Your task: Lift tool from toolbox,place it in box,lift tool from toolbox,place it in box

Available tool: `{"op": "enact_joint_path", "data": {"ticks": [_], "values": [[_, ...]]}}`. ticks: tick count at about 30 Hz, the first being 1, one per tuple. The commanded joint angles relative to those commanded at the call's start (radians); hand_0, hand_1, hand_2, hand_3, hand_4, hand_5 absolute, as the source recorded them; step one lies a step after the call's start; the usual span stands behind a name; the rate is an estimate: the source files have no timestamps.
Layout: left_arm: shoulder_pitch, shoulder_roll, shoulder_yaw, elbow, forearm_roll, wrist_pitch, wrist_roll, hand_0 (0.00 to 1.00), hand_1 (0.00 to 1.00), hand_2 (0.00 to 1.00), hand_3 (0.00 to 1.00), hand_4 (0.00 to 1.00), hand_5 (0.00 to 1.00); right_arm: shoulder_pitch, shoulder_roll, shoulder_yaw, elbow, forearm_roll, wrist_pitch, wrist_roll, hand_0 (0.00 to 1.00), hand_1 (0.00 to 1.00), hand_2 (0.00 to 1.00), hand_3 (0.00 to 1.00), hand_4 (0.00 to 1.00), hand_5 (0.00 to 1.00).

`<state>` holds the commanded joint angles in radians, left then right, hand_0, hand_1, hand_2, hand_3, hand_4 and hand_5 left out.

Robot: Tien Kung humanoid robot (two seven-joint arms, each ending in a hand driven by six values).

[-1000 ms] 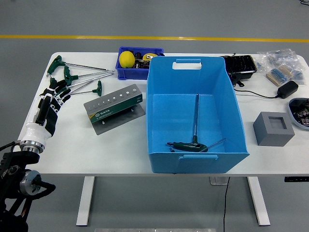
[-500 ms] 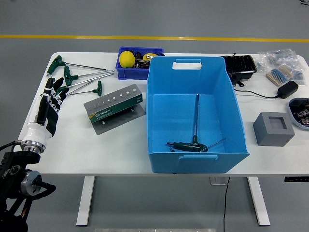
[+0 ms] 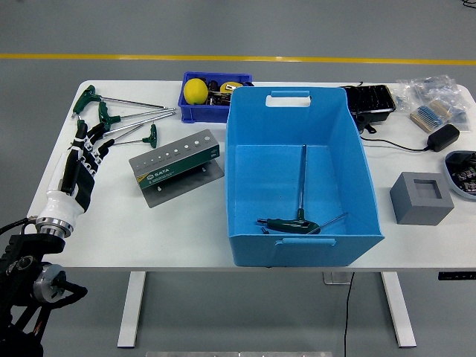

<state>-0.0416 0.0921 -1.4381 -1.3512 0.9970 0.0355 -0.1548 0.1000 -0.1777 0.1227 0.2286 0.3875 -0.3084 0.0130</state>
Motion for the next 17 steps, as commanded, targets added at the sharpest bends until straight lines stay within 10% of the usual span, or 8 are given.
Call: {"op": "enact_joint_path", "data": {"ticks": [17], "values": [[-0.004,0.001,0.017,0.006,-0.01,-0.021,0.019,0.923,0.813,0.928,0.825,0.936,0.908,0.003,-0.002,-0.009,-0.001,0.009,0.005,0.003,0.682,0.638,0.71,0.565,0.789,0.736]]}}
